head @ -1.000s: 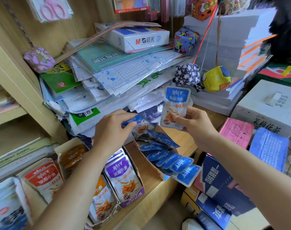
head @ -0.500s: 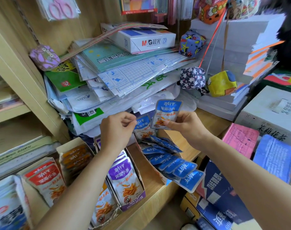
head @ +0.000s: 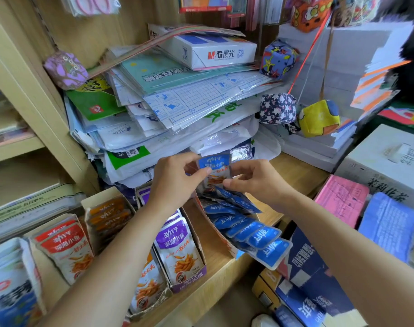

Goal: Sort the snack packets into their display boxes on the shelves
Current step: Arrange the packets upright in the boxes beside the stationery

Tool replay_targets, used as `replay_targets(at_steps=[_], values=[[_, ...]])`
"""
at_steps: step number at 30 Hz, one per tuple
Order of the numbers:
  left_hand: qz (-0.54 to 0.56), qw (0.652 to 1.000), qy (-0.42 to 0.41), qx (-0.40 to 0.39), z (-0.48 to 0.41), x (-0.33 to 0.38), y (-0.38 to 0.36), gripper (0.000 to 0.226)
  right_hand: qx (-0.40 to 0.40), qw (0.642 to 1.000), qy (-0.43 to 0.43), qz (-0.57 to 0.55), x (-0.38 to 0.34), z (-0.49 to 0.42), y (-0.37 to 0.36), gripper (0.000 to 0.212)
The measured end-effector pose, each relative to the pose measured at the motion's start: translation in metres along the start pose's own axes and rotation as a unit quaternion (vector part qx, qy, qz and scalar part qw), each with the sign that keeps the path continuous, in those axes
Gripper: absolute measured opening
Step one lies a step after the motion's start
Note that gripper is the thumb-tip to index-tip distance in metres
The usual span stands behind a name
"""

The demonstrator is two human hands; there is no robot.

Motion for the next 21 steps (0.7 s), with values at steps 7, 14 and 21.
replay_targets(at_steps=[7, 14, 21], values=[[-0.065, 0.998, 0.001, 0.001, 0.004, -0.003, -0.006, 0.018, -0.027, 0.968, 0.035, 0.248, 0.002, 0.028, 0.010, 0.024], [-0.154, 0.979, -0.130, -0.019, 0.008, 0.020, -0.017, 0.045, 0.086, 0.943, 0.052, 0.317, 0.001, 0.025, 0.035, 0.011], [-0.154, 0.974, -0.163, -0.041, 0.012, 0.016, -0.018, 0.020, 0.041, 0.973, -0.010, 0.228, 0.012, 0.027, 0.028, 0.011]])
Point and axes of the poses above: each hand's wrist, its own z-axis away from the middle knuckle, its own y-axis out of the back of the hand, x = y × z, the point moved 10 cm from there along -z, towards the middle knuckle, and after that the axes turned 5 degrees about -y, right-handed, at the moved point
